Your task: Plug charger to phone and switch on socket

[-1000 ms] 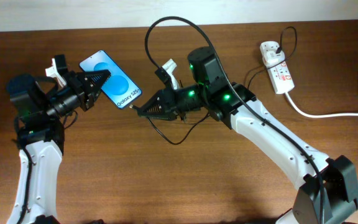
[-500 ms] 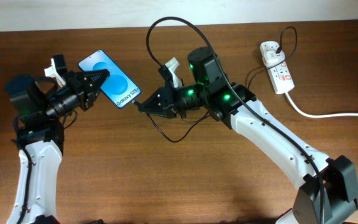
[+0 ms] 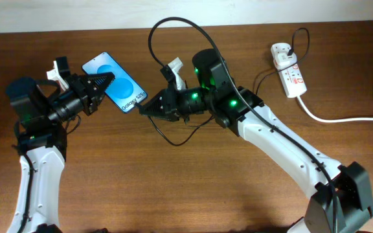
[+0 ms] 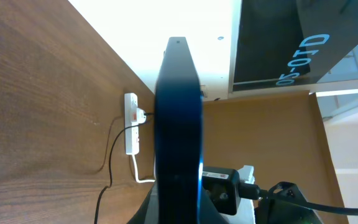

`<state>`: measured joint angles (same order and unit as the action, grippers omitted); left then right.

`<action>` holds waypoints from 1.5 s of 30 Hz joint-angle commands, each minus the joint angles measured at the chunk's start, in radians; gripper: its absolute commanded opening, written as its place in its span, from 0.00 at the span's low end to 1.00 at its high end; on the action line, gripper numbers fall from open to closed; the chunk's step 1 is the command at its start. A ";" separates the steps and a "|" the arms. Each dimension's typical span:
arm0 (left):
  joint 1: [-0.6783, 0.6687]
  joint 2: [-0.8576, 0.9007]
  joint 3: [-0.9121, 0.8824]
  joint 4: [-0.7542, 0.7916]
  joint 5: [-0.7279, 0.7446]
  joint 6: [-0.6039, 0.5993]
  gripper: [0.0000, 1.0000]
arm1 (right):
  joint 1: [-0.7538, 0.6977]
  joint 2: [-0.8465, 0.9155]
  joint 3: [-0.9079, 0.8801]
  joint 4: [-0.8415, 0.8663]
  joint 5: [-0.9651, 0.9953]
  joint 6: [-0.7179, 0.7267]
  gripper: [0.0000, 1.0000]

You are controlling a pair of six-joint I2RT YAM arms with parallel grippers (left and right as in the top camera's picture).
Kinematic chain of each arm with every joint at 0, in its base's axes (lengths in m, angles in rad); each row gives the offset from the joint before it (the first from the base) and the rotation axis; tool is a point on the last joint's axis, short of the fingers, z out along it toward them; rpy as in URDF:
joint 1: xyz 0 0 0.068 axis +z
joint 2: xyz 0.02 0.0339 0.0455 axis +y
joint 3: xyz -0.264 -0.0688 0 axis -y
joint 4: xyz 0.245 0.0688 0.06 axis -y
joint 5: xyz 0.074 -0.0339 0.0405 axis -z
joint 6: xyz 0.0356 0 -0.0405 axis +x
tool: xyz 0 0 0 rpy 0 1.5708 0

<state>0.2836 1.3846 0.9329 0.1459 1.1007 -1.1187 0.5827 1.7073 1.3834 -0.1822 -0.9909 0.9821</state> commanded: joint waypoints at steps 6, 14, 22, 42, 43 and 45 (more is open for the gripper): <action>0.001 -0.001 0.014 0.010 0.077 0.014 0.00 | -0.067 0.001 0.001 0.026 0.066 -0.088 0.04; 0.001 -0.001 0.014 0.010 0.135 0.014 0.00 | -0.170 0.001 0.001 -0.260 0.255 -0.163 0.04; 0.001 -0.001 0.014 0.010 0.124 0.014 0.00 | -0.130 0.001 0.001 -0.356 -0.010 -0.306 0.04; 0.001 -0.001 0.014 0.010 -0.095 -0.176 0.00 | -0.032 0.001 0.001 0.015 -0.084 -0.099 0.04; 0.001 -0.001 0.014 0.010 -0.095 -0.176 0.00 | -0.032 0.001 0.000 0.015 -0.074 -0.082 0.04; 0.001 -0.001 0.014 0.010 -0.094 -0.176 0.00 | -0.032 0.001 0.000 0.017 -0.042 -0.038 0.04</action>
<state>0.2836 1.3842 0.9329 0.1455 0.9901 -1.2846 0.5495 1.7100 1.3804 -0.1711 -1.0660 0.9054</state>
